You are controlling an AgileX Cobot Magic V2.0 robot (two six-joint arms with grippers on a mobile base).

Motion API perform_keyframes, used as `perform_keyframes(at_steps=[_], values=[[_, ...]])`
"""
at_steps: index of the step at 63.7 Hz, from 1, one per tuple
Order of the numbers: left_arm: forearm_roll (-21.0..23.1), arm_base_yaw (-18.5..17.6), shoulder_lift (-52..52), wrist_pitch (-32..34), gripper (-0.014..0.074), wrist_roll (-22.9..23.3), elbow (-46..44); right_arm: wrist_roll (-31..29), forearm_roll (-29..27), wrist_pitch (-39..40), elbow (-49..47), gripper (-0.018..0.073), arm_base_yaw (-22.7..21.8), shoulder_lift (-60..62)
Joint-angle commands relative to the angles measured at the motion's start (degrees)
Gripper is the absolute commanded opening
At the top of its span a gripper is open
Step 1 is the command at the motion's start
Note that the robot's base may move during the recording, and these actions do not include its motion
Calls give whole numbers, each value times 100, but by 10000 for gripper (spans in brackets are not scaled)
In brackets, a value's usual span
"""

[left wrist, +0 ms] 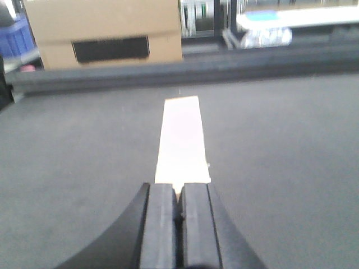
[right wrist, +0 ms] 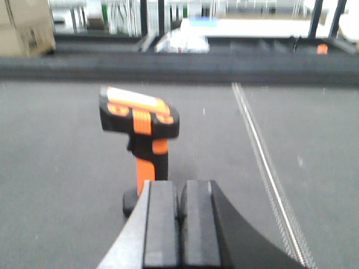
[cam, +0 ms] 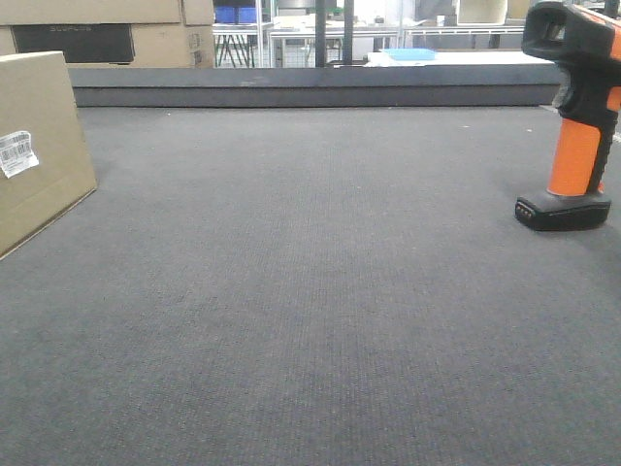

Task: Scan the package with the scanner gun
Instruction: 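Open both grippers and withdraw them from the box and scanner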

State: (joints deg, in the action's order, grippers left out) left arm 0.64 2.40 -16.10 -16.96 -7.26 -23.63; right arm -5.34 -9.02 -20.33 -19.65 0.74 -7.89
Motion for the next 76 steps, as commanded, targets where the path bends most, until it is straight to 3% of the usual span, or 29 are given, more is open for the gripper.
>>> perform_keyframes(at_steps=[1, 58, 76], values=[[46, -26, 274, 177, -111, 39, 71, -29, 58, 61, 30, -154, -7, 251], [56, -26, 431, 264, -111, 39, 183, -29, 58, 62, 30, -154, -7, 322], [70, 534, 1342, 652, -111, 39, 1209, -29, 58, 62, 30, -154, -7, 322]])
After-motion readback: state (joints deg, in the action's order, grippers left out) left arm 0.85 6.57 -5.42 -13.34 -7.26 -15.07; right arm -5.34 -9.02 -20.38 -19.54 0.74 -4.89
